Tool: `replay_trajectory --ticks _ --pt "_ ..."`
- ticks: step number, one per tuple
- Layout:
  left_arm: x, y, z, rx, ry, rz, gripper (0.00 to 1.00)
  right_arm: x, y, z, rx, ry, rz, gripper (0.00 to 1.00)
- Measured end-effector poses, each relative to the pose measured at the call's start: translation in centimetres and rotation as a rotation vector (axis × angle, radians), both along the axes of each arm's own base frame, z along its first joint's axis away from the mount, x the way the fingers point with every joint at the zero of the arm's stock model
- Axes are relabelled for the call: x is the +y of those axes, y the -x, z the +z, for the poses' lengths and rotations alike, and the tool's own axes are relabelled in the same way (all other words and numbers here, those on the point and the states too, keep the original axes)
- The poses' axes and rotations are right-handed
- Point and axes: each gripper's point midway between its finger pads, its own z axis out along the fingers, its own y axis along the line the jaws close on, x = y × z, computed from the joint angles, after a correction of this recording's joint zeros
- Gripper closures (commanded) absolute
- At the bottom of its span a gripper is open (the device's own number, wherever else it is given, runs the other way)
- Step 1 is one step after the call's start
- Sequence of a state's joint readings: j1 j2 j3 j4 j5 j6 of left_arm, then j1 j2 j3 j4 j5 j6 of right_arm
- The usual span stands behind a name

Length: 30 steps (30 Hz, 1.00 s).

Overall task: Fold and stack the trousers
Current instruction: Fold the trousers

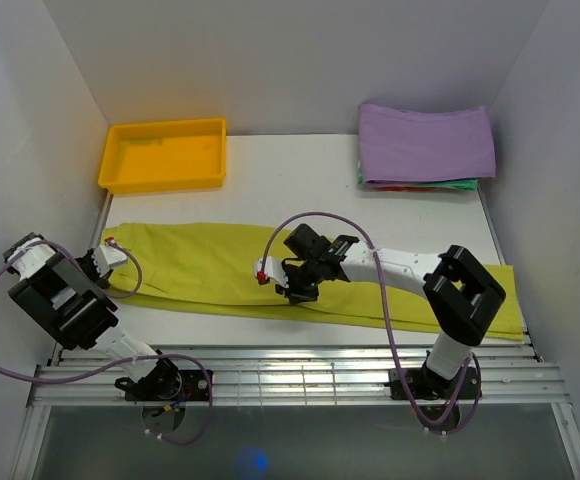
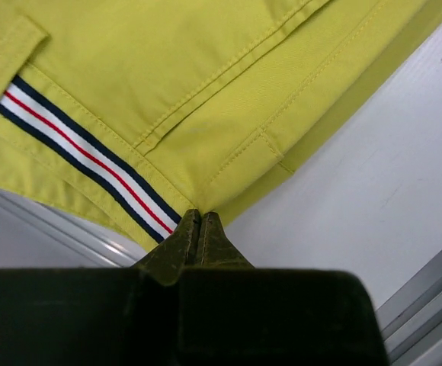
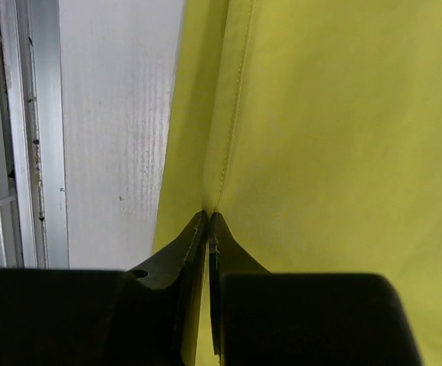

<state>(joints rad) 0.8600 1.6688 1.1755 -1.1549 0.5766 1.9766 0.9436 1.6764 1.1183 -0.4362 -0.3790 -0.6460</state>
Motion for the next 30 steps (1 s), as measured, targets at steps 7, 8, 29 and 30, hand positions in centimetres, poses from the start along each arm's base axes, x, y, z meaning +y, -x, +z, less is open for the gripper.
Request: replay_trajectory --ticks 7,8,29,30 --pt "0.3 1.0 -4.3 0.087 0.013 0.003 1.0 -0.3 1.4 -4.5 0.081 0.083 0.024 0.92" --pt "0.4 1.0 -4.3 0.088 0.014 0.009 1.0 -0.3 1.4 -4.8 0.087 0.085 0.025 0.92" --pt "1.5 -1.9 3.1 -0.034 0.036 0.05 1.0 0.9 1.8 1.2 0.039 -0.054 0.046 0.92" --pt "1.2 -1.4 2.6 -0.017 0.042 0.051 1.0 0.7 2.2 0.5 0.057 -0.04 0.05 0.92"
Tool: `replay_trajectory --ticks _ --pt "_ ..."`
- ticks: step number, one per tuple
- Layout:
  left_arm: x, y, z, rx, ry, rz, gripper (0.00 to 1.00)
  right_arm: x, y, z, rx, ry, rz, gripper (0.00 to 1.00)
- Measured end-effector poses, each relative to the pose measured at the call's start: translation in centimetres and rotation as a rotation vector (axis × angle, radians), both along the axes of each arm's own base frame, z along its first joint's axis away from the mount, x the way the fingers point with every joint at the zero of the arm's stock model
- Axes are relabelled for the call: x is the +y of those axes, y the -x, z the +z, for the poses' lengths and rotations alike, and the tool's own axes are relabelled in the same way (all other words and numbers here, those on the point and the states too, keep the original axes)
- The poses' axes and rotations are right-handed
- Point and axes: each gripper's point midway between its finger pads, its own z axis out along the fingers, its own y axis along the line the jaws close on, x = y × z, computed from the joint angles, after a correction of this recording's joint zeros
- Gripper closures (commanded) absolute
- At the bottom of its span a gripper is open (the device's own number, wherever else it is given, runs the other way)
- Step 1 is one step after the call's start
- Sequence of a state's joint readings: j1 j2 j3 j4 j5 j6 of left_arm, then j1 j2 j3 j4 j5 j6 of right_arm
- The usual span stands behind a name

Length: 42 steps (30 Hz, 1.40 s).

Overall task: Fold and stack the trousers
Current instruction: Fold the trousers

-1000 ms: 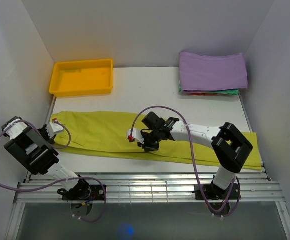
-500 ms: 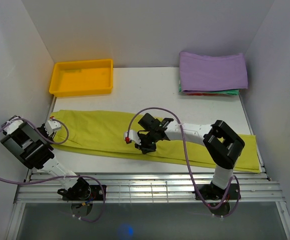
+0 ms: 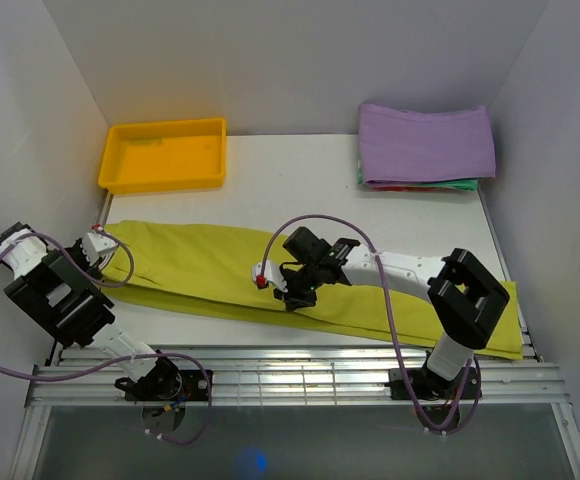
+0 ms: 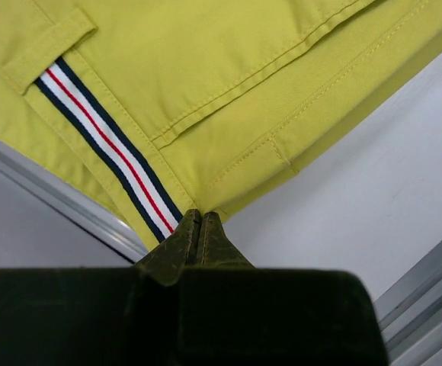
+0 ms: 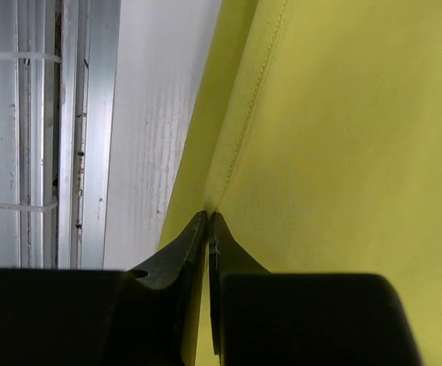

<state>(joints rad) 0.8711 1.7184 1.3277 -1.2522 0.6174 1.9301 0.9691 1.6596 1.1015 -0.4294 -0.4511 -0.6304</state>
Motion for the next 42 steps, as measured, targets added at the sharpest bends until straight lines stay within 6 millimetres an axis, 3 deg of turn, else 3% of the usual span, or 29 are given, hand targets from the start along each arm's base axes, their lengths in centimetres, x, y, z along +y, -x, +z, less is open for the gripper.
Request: replay_trajectory --ticks 7,16,17,19,20,22,23,24,25,26,30,33,36,39,42 --pt "-0.8 2.6 -7.2 0.175 0.073 0.029 1.0 -0.7 1.8 -5.4 0.108 0.107 0.031 0.92" --pt "0.3 1.9 -7.2 0.172 0.067 0.133 1.0 0.6 1.4 -5.5 0.133 0.103 0.038 0.92" --pt "0.6 1.6 -7.1 0.165 0.061 0.144 0.94 0.8 1.2 -5.5 0.133 0.103 0.04 0.91" --pt "1.0 1.3 -7.0 0.153 0.052 0.161 0.71 1.2 1.0 -5.4 0.13 0.101 0.039 0.81" --pt "1.1 1.1 -6.9 0.145 0.048 0.167 0.67 1.2 0.9 -5.4 0.125 0.101 0.038 0.75" --pt "1.0 0.9 -6.6 0.137 0.064 0.18 0.56 1.3 0.9 -5.2 0.119 0.1 0.038 0.6" --pt "1.0 0.8 -6.4 0.132 0.068 0.178 0.51 1.2 0.8 -5.0 0.113 0.101 0.038 0.45" --pt "1.0 0.8 -6.1 0.127 0.075 0.18 0.39 1.1 0.6 -4.8 0.099 0.107 0.028 0.38" --pt "0.9 0.6 -5.6 0.119 0.088 0.18 0.1 0.9 0.3 -4.5 0.084 0.107 0.02 0.29" --pt "1.0 0.3 -4.9 0.102 0.092 0.173 0.02 0.6 -0.1 -4.2 0.073 0.107 0.007 0.14" --pt "-0.1 -1.4 -0.1 -0.01 0.107 0.154 0.02 -2.1 -2.7 -0.1 0.03 0.055 -0.098 0.11" --pt "-3.2 -3.2 4.7 -0.117 0.036 0.093 0.02 -6.2 -6.1 4.5 -0.025 -0.035 -0.246 0.15" --pt "-10.1 -5.1 8.0 -0.22 0.014 -0.026 0.02 -12.4 -9.5 7.0 -0.078 -0.063 -0.438 0.21" --pt "-17.7 -5.3 7.8 -0.216 0.081 -0.121 0.02 -19.2 -10.8 6.0 -0.074 0.013 -0.62 0.27" --pt "-22.7 -4.6 4.3 -0.08 0.158 -0.115 0.02 -24.0 -8.9 2.2 0.008 0.149 -0.708 0.29"
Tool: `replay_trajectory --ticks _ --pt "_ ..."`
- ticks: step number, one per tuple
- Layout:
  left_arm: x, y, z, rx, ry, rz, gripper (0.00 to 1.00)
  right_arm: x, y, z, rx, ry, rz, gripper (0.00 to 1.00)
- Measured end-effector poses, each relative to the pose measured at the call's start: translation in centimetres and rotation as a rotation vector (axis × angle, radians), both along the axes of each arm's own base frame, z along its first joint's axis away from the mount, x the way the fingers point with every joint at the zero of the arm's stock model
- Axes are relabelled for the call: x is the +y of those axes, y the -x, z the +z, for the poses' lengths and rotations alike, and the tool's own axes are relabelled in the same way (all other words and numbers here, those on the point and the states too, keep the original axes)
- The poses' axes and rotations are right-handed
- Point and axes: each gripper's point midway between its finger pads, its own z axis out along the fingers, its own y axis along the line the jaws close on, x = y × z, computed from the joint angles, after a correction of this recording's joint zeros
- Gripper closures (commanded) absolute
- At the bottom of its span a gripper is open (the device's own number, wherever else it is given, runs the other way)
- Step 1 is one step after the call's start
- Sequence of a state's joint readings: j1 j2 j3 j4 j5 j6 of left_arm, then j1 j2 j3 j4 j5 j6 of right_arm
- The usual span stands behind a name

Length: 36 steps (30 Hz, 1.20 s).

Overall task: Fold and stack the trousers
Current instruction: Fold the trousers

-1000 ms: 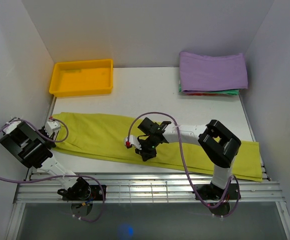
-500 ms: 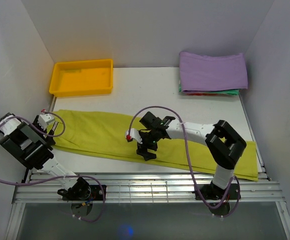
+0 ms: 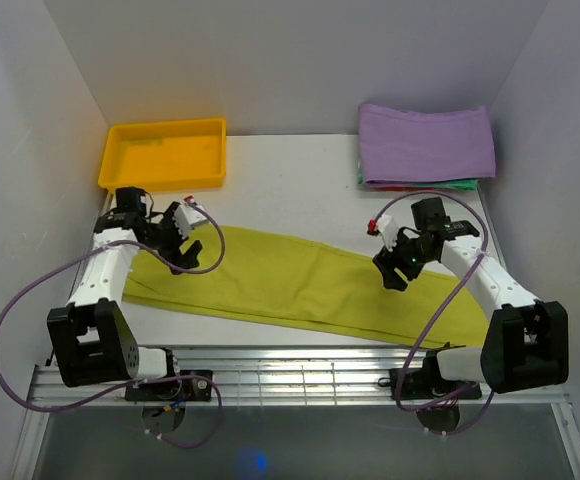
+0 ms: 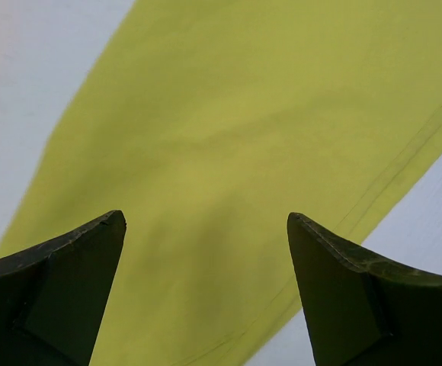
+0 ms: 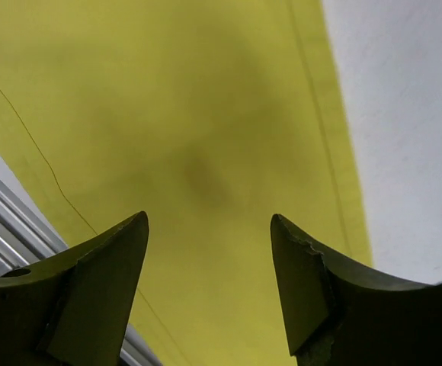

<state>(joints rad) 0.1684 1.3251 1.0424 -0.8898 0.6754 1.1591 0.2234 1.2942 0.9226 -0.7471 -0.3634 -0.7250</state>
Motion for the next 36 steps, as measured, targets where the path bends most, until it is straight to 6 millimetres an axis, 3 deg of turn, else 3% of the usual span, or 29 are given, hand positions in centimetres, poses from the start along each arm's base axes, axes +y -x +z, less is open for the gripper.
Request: replay_trajectory --ticks 4,7,11,16,21,24,26,30,33,36 --pt "-3.6 1.3 -5.4 0.204 0.002 0.055 0.02 -4.0 3.1 -5.1 0.189 0.101 -0.064 0.34" --pt "-4.9 2.0 -8.2 0.312 -0.022 0.121 0.02 -5.3 3.5 -7.7 0.299 0.133 -0.082 0.37" --pt "-4.3 0.7 -11.0 0.399 -0.045 0.273 0.02 -5.3 1.6 -7.6 0.41 0.136 -0.121 0.4" --pt "-3.9 -3.0 -11.2 0.396 -0.035 0.434 0.02 -4.4 -1.6 -7.4 0.541 0.115 -0.174 0.43" --pt "-2.7 -5.8 -11.5 0.336 -0.056 0.548 0.02 -3.3 -7.2 -6.5 0.382 0.048 -0.201 0.41" --pt "-2.3 -6.5 -11.6 0.312 -0.064 0.577 0.02 -3.8 -8.3 -4.3 0.291 0.022 -0.239 0.41" --pt "-2.3 -6.8 -11.6 0.303 -0.06 0.586 0.02 -5.8 -8.4 -1.5 0.213 -0.008 -0.319 0.41" --pt "-2.3 -7.0 -11.7 0.29 -0.05 0.592 0.02 -13.5 -7.1 2.7 0.075 -0.027 -0.57 0.43" --pt "-2.3 -7.0 -11.7 0.281 -0.044 0.593 0.02 -19.7 -4.8 3.1 0.058 0.014 -0.777 0.49" --pt "-2.3 -7.2 -11.7 0.274 -0.041 0.594 0.02 -22.9 -3.1 1.4 0.122 0.045 -0.887 0.58"
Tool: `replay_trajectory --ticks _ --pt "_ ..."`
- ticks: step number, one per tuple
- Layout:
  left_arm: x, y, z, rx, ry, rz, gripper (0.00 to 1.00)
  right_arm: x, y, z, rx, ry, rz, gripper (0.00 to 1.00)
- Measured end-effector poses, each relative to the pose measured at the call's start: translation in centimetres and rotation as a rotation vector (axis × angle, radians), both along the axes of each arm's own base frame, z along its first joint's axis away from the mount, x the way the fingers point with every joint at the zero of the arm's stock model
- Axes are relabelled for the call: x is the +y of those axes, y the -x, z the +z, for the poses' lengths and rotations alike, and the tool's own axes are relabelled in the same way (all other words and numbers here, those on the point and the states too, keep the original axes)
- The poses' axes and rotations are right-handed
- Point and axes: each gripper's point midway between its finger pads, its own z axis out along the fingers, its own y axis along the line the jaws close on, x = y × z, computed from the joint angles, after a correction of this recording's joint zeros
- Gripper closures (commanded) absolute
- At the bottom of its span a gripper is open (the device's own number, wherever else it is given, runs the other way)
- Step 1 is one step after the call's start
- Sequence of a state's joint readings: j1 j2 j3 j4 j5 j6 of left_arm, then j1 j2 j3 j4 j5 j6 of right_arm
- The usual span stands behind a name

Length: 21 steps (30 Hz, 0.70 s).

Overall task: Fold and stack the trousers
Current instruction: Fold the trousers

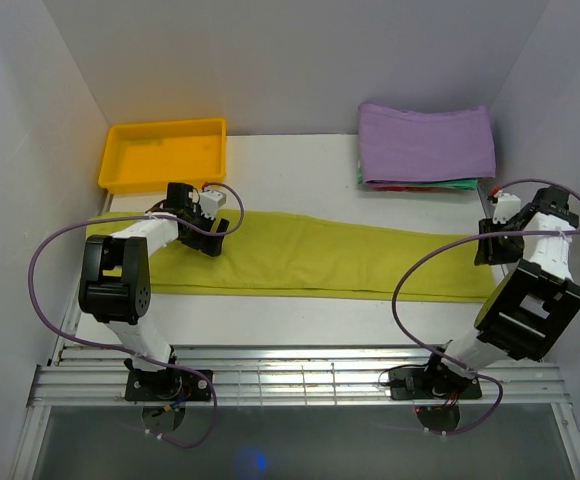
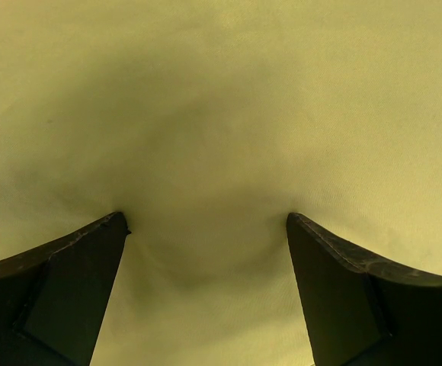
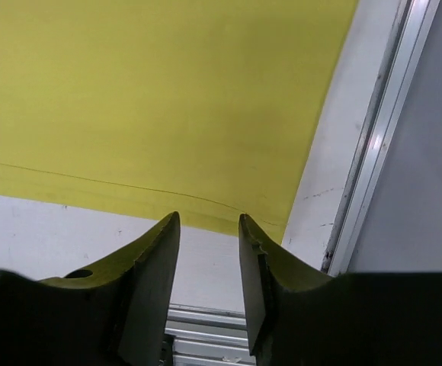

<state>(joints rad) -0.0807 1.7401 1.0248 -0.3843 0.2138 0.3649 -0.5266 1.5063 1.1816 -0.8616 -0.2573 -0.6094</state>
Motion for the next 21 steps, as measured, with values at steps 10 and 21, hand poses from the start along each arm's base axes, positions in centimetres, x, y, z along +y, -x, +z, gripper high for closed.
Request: replay_trajectory --ticks 10,21 --pt "0.0 0.0 0.0 0.0 0.001 -0.001 0.02 -4.4 3.9 -5.2 0.161 -0.045 -0.141 0.6" --pt "0.0 0.0 0.0 0.0 0.002 -0.002 0.02 -5.5 4.9 -7.3 0.187 -0.038 -0.13 0.49"
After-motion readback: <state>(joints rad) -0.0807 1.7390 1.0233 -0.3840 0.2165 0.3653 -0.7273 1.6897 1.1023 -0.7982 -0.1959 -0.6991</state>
